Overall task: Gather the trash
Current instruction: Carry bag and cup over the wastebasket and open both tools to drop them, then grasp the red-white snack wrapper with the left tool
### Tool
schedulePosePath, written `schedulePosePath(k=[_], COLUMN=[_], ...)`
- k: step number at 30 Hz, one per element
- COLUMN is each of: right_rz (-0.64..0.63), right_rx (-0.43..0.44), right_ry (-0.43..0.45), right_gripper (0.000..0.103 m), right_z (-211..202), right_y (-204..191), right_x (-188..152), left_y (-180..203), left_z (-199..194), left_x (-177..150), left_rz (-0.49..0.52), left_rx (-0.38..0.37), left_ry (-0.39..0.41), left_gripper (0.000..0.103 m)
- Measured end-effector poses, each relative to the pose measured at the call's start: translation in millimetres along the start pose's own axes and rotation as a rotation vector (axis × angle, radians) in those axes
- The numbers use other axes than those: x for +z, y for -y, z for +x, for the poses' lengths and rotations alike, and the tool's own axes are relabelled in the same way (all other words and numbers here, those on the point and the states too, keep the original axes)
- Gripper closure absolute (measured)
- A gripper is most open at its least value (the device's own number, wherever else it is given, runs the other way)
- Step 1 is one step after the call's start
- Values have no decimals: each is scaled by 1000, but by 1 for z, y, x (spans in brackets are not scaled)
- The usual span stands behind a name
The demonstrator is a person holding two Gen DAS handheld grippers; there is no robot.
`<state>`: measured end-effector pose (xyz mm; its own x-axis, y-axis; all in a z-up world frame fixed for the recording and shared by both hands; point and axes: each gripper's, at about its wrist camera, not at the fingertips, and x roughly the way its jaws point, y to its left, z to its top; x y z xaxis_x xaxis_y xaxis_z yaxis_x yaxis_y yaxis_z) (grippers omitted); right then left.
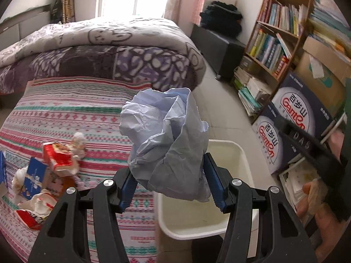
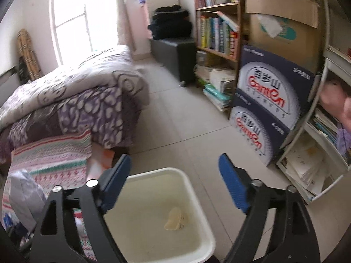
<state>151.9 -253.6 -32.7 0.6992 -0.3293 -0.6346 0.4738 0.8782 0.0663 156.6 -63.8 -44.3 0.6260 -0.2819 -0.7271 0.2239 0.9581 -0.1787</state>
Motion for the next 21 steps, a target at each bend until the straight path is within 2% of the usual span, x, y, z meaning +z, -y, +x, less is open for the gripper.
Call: schedulePosePath(k=[3, 10, 16, 21], right_rz=[39, 120, 154, 177], right_rx=[-19, -47, -61, -59], right_ry=[4, 6, 12, 12], right_gripper=[15, 13, 12, 8], right_z=[1, 3, 3, 3], right_y=[13, 41, 55, 59], right_x=[5, 13, 15, 15], left_y=[12, 37, 49, 52], left_z=[4, 12, 14, 14], left_x=[-2, -3, -2, -4], left_rz=[16, 43, 39, 52], left_rx=[-10, -38, -64, -50], left_ry=[-6, -15, -10, -16], left_gripper=[46, 41, 18, 12])
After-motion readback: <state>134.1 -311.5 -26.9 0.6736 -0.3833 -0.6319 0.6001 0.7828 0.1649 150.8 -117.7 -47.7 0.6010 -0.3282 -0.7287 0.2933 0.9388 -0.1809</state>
